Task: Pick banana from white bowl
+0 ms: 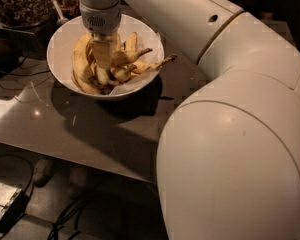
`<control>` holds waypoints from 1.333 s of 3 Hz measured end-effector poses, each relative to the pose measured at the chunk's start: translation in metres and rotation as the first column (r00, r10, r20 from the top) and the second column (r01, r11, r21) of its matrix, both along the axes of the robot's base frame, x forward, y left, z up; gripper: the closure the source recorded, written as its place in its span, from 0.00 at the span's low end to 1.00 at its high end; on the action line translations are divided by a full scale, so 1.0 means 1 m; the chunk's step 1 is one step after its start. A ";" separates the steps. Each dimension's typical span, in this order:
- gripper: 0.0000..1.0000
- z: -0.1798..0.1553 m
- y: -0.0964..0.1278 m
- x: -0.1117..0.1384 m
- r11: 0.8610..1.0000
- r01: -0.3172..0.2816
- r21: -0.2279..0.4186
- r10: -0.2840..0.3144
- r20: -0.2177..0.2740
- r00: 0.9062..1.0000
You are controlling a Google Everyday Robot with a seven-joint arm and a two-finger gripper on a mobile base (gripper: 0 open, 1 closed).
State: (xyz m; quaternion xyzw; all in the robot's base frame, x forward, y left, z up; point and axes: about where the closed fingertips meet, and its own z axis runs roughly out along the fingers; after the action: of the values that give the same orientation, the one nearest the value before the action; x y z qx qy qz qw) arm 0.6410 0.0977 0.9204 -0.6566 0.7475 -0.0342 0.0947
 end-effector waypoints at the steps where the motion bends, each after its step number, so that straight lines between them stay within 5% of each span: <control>1: 0.98 0.000 0.000 0.000 1.000 0.000 0.000 0.000 0.000 1.000; 3: 1.00 0.028 -0.009 -0.016 0.989 -0.098 0.107 0.087 0.103 0.991; 4: 1.00 0.042 -0.032 -0.026 0.968 -0.168 0.187 0.144 0.136 0.980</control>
Offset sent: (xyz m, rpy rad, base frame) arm -0.0179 -0.0102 0.0224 0.0385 -0.0758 0.0508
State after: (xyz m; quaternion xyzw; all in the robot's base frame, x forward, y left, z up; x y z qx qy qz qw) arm 0.6148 0.0654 0.9620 -0.6975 0.6861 0.0078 0.2068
